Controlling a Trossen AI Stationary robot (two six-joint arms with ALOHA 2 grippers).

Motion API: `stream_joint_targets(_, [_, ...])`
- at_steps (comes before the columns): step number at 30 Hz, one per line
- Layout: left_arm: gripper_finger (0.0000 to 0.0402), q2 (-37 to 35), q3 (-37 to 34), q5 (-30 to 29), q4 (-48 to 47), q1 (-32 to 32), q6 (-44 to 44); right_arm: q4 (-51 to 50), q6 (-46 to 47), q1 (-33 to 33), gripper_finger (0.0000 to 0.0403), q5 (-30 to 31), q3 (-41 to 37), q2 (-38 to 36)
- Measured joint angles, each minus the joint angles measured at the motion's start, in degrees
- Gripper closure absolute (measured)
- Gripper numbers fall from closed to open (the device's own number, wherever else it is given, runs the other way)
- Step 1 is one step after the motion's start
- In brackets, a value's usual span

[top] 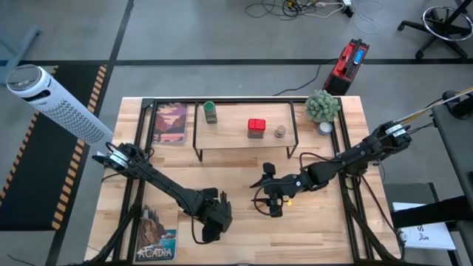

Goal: Shelf spices
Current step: Put the green seasoning can on the shelf

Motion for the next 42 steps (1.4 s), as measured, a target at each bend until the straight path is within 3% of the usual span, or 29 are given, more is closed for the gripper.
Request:
stream_joint_targets(5, [0.0274,0.0,0.0,0.3,0.1,0.0,0.0,0.0,0.0,0.0,0.0203,0.0,0.0,0.0])
stream_joint_targets(17, [0.0274,-0.2,0.0,2.1,0.2,0.2,0.3,0.0,0.0,0.0,0.0203,0.0,0.0,0.0])
stream_joint_targets(27, [0.0274,-0.4,7.2,1.2,-9.6,1.9,6.3,0.0,0.0,0.0,0.0203,0.0,0.0,0.0])
stream_joint_targets(33, [0.0274,-0.4,13.9,-4.7,-20.0,3.8,10.9,0.0,0.0,0.0,0.0203,0.0,0.0,0.0])
stream_joint_targets(42, [0.0274,-0.5,25.7,-18.7,-37.7,6.3,15.0,0.0,0.4,0.0,0.0203,0.0,-0.5,0.0])
